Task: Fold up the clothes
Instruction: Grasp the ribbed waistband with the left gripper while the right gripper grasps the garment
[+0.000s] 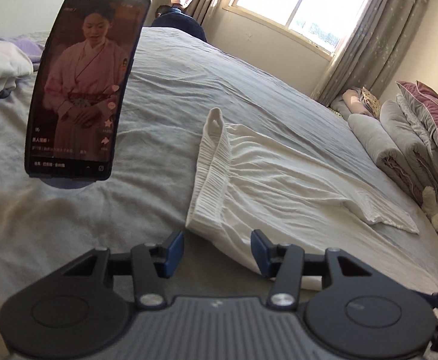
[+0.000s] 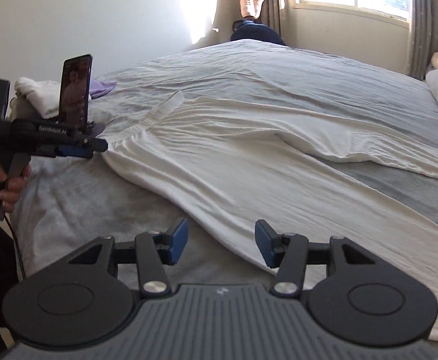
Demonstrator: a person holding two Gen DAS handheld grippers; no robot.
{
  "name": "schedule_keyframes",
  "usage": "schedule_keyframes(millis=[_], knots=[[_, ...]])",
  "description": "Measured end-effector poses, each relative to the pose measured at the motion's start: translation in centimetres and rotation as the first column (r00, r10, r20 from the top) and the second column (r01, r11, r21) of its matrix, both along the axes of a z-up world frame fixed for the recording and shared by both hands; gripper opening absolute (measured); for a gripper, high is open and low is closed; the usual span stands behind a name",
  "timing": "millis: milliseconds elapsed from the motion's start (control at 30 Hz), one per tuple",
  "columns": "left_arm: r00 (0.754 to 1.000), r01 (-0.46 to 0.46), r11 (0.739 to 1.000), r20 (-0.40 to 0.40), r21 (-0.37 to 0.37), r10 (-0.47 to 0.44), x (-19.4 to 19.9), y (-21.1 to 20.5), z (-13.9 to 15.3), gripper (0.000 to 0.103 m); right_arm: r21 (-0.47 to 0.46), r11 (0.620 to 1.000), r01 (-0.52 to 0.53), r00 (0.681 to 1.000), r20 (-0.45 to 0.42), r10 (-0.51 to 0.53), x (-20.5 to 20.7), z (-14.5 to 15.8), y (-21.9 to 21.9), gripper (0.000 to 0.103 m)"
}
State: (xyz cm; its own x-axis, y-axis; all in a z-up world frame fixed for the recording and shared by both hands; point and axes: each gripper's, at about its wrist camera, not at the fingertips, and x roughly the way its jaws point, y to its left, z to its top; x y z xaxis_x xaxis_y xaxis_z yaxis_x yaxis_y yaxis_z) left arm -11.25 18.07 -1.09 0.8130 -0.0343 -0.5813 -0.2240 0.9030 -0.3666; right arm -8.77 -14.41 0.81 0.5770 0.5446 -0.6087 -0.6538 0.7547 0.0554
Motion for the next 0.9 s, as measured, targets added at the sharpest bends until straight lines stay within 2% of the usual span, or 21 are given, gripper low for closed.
schedule_keyframes(millis=[67,100,133,167,200,267,433,567,700,767,833,900], knots=[[1.000,-0.020,1.000,0.003,0.008,0.020,0.1,-0.1,0.0,0.034,-0.041,0.999,-0.004,1.000,0.013,0.005,0.3,-1.1,0.8,0.054],[1.000,-0.030,0.999,0.005,0.012,0.030,0.2,-0.1,0.0,0.026,-0.060,0.998,0.001,1.000,0.021,0.000,0.5,-1.6,1.0,0.052],[0.999,-0.040,0.999,0.007,0.016,0.040,0.2,-0.1,0.1,0.016,-0.073,0.997,0.006,0.999,0.032,-0.004,0.7,-2.0,1.2,0.044],[0.999,-0.050,0.999,0.009,0.020,0.050,0.3,-0.2,0.1,0.014,-0.074,0.997,0.009,0.999,0.039,-0.006,0.9,-2.4,1.3,0.039],[0.998,-0.060,0.998,0.011,0.024,0.060,0.3,-0.2,0.1,0.010,-0.071,0.997,0.007,0.999,0.034,-0.004,1.1,-2.4,1.3,0.024],[0.997,-0.080,0.996,0.015,0.032,0.080,0.4,-0.3,0.1,0.006,-0.070,0.997,-0.012,1.000,0.021,0.014,1.4,-2.0,1.3,0.003],[0.991,-0.131,0.990,0.014,0.046,0.131,0.3,0.0,0.2,0.006,-0.055,0.994,-0.098,0.995,-0.032,0.097,0.4,-0.5,1.2,0.003],[0.990,-0.131,0.990,-0.047,0.057,0.134,0.5,0.3,-1.0,0.006,-0.051,0.989,-0.135,0.988,-0.081,0.131,0.0,-1.2,1.4,0.004],[0.992,-0.117,0.988,-0.038,0.101,0.121,0.6,-0.2,-0.9,0.013,-0.054,0.988,-0.143,0.987,-0.084,0.139,0.1,-1.4,1.8,0.015],[0.992,-0.121,0.987,-0.028,0.108,0.124,0.5,-0.3,-0.5,0.023,-0.054,0.987,-0.149,0.986,-0.084,0.145,0.1,-0.9,1.9,0.015],[0.991,-0.130,0.984,-0.017,0.124,0.133,0.3,-0.6,-0.1,0.049,-0.027,0.987,-0.156,0.985,-0.085,0.153,0.1,-0.3,1.8,0.017],[0.991,-0.132,0.980,0.004,0.152,0.133,0.3,-1.1,0.4,0.054,0.013,0.988,-0.156,0.984,-0.084,0.156,0.1,0.4,1.6,0.026]])
